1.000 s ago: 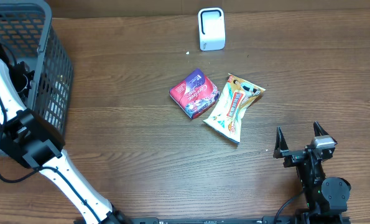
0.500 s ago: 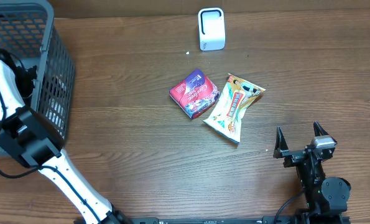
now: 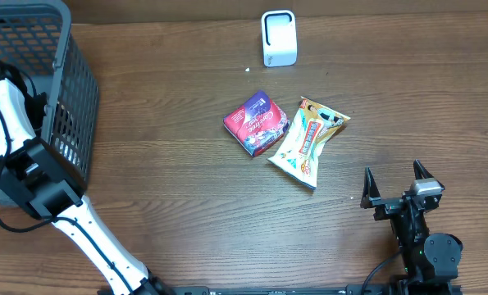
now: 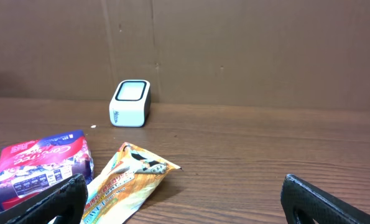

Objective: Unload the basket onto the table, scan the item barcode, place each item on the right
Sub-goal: 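Lower the left gripper into the basket toward the white spray can, then grip the white spray can with the left gripper and lift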

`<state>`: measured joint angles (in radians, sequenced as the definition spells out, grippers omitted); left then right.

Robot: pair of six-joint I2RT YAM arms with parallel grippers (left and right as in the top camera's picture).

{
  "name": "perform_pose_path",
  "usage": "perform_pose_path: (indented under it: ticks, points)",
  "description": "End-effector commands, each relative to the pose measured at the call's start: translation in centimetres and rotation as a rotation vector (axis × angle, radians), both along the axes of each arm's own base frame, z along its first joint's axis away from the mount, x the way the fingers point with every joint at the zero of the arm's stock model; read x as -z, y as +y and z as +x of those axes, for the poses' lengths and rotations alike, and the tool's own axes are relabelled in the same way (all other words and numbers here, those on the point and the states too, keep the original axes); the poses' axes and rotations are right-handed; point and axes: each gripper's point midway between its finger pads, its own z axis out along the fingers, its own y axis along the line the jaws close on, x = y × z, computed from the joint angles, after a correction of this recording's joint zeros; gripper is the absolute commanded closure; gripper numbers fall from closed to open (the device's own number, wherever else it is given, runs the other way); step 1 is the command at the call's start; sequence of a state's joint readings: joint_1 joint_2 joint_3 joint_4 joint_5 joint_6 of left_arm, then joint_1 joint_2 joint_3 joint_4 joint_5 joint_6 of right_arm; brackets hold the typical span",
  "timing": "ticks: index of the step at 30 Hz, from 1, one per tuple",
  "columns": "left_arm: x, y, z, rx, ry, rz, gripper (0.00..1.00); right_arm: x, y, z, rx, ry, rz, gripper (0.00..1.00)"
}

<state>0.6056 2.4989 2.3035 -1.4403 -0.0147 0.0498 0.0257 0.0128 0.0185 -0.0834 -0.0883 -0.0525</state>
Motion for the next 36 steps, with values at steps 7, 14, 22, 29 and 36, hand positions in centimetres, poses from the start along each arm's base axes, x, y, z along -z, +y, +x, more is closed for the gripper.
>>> perform_pose_path:
  ticks: [7,14,22,29,36]
  points:
    - [1.0,0.1,-0.8,-0.023,0.039,-0.002,0.82,0.2,-0.4,0.0,0.018,-0.004,-0.001,0.00]
    - [-1.6,1.0,0.6,-0.062,-0.027,0.044,0.84,0.2,-0.4,0.0,0.018,-0.004,-0.001,0.00]
    - [-12.9,2.7,3.1,-0.105,-0.259,0.190,0.85,0.2,-0.4,0.0,0.018,-0.004,-0.001,0.00]
    - [-21.4,1.4,4.2,-0.153,-0.526,0.222,0.88,0.2,-0.4,0.0,0.018,-0.004,-0.001,0.00]
    - [-19.9,1.1,4.1,-0.152,-0.476,0.187,0.53,0.2,-0.4,0.0,0.018,-0.004,-0.001,0.00]
